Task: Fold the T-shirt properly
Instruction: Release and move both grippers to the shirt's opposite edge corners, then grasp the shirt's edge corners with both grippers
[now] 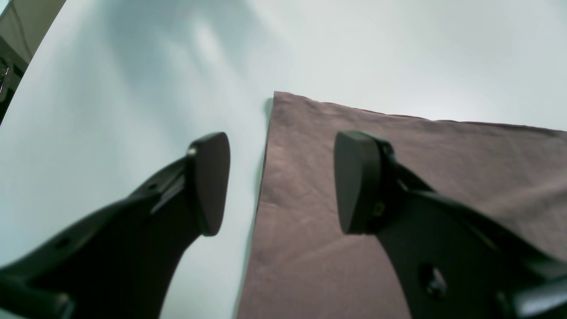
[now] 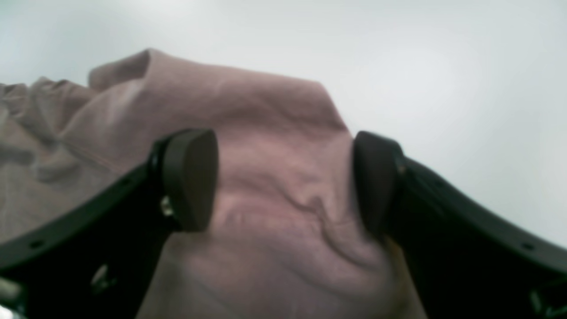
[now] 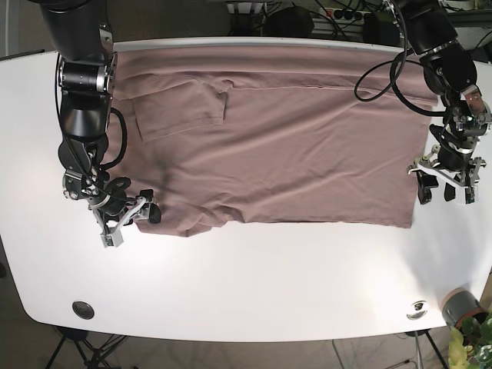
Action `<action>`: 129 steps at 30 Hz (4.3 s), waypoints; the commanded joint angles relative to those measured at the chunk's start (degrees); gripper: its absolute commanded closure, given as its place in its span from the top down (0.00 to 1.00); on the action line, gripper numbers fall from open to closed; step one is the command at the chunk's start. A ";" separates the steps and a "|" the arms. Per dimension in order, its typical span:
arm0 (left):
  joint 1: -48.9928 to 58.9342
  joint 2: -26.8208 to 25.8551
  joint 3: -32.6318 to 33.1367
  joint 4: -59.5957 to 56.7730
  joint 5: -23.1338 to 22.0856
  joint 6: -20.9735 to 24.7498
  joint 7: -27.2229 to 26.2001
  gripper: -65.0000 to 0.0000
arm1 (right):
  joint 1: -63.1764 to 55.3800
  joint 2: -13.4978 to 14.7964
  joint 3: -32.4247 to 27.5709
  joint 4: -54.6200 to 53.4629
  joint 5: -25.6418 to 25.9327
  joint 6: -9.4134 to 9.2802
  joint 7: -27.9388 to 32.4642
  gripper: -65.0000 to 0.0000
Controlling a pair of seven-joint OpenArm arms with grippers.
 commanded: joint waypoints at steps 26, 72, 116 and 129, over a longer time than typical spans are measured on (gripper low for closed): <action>-26.69 -2.46 3.49 -33.62 17.73 5.18 -4.41 0.79 | 0.55 -1.05 -0.02 3.36 -0.48 -0.52 -2.78 0.04; -27.84 -2.10 8.68 -41.88 17.55 -3.08 -11.26 0.00 | 2.39 0.71 0.42 13.29 -0.04 -0.43 -9.11 0.04; -20.19 0.97 4.54 -25.44 17.64 -7.91 -1.77 0.00 | 4.42 -3.51 4.29 -2.44 -9.53 0.01 5.48 0.79; -20.28 0.80 4.54 -25.79 17.64 -7.91 -1.86 0.00 | 3.71 -4.65 4.29 -2.36 -9.36 0.10 5.40 0.71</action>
